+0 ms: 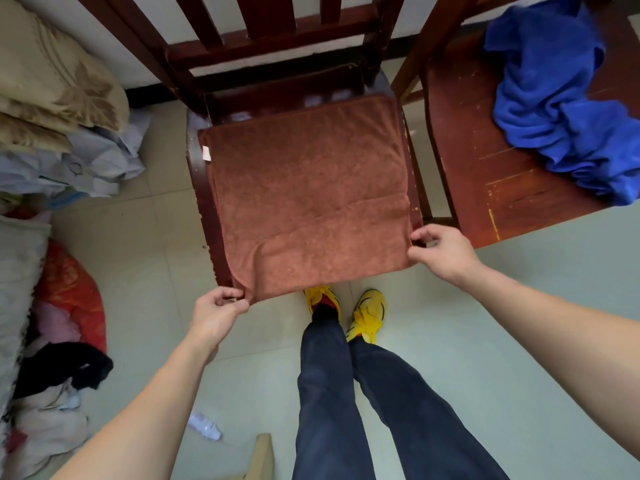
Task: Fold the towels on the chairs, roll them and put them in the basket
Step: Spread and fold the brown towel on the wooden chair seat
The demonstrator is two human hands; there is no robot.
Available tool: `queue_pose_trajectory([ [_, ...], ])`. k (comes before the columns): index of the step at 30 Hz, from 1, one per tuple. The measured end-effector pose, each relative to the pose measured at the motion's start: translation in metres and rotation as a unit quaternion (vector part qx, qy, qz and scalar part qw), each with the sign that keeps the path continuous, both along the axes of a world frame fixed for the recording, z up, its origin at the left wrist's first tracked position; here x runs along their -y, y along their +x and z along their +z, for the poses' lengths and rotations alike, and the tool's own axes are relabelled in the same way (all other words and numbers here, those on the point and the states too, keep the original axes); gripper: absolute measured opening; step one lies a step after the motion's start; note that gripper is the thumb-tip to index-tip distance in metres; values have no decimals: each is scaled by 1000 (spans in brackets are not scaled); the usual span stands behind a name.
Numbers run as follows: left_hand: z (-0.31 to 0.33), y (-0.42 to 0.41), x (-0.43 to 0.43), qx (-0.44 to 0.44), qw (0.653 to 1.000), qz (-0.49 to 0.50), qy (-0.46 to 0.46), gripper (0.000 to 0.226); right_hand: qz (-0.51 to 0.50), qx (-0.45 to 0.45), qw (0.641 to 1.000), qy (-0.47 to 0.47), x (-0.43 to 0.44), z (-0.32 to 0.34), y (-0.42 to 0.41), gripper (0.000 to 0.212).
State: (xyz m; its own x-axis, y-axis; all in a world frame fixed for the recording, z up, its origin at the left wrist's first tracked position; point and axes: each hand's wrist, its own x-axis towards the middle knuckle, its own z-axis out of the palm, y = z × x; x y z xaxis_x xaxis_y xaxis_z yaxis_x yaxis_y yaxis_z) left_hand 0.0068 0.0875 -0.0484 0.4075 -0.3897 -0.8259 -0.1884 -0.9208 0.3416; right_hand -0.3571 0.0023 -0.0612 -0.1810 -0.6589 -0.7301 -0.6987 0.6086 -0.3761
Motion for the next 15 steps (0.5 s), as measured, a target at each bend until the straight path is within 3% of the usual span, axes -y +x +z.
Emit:
queue_pose_trajectory([
  [3, -1, -3, -3, -19, 999, 21, -27, 11, -60, 11, 998, -20, 8, -6, 8, 36],
  [6, -1, -6, -10, -11, 999, 25, -46, 2, -117, 29, 993, -4, 16, -12, 13, 16],
  [9, -3, -8, -12, 14, 998, 21, -51, 16, -98, 22, 995, 3, 13, -11, 15, 17],
  [15, -4, -9, -26, 57, 997, 3, -45, 19, -55, -25, 998, -28, -23, 4, -6, 15],
])
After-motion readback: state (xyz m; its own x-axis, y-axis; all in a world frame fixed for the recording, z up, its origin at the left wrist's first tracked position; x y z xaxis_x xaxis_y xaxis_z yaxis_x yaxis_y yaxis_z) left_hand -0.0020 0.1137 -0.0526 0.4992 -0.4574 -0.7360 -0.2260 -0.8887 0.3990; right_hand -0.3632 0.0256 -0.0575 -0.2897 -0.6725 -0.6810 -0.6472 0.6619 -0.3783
